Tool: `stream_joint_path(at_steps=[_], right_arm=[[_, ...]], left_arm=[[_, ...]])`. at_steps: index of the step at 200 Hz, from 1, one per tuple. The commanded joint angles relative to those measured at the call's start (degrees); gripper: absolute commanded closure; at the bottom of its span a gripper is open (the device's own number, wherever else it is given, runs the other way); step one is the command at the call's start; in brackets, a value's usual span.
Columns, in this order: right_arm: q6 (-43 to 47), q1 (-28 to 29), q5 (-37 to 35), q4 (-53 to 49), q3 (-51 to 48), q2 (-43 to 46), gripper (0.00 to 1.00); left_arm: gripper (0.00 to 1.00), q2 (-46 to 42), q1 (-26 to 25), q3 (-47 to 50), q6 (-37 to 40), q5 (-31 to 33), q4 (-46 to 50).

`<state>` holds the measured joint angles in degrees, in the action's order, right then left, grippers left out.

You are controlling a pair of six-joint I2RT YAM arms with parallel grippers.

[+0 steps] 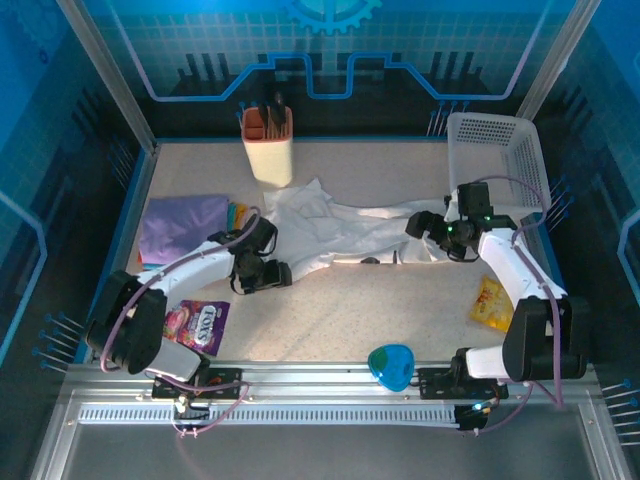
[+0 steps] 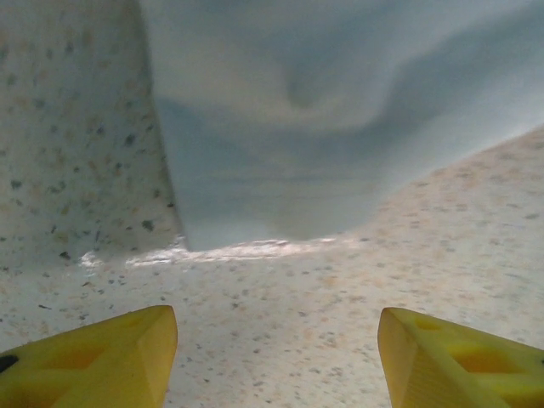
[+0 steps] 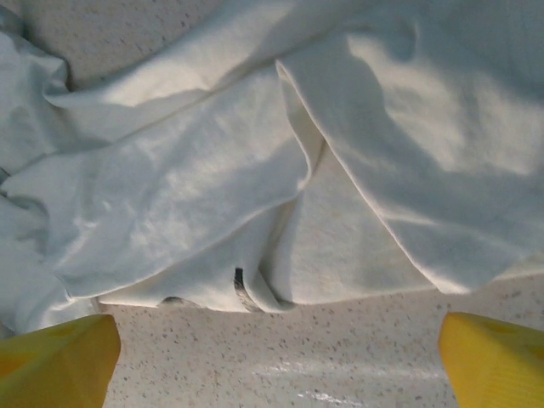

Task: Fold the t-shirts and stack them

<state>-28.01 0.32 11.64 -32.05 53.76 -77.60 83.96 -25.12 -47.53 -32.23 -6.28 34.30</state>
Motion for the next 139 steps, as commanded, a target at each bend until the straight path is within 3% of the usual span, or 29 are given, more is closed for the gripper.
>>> stream_joint_path(at_steps=[1,37,79,93,103,124,139], right_arm=[[0.1,0.4,-3.1,-0.9,-2.9,2.3,0.06],[-0.2,0.1,-7.6,-2.1,-7.1,5.1,0.11],[2.0,0.3,-11.9,-2.7,-7.4,3.7,0.16],[2.3,0.4,-13.0,-1.9,-7.0,2.2,0.23],[2.6,0.5,-13.2,-1.1,-6.6,0.9,0.31],[2.5,1.1,-13.4,0.7,-5.1,-2.7,0.46],[2.3,2.5,-14.1,1.3,-3.8,-5.6,0.49]], left_arm=[[0.35,2.3,0.1,1.1,-3.3,1.5,-8.3],[0.38,9.9,0.1,-2.4,-2.3,1.1,-11.5],[0.63,13.2,0.1,-5.9,-0.5,3.1,-10.1],[0.82,12.0,0.1,-6.5,0.1,4.0,-8.2],[0.90,10.6,0.1,-6.8,0.3,4.6,-6.6],[1.00,6.8,0.1,-7.1,0.5,4.5,-4.2],[1.00,4.8,0.1,-8.1,0.7,3.5,-2.2]])
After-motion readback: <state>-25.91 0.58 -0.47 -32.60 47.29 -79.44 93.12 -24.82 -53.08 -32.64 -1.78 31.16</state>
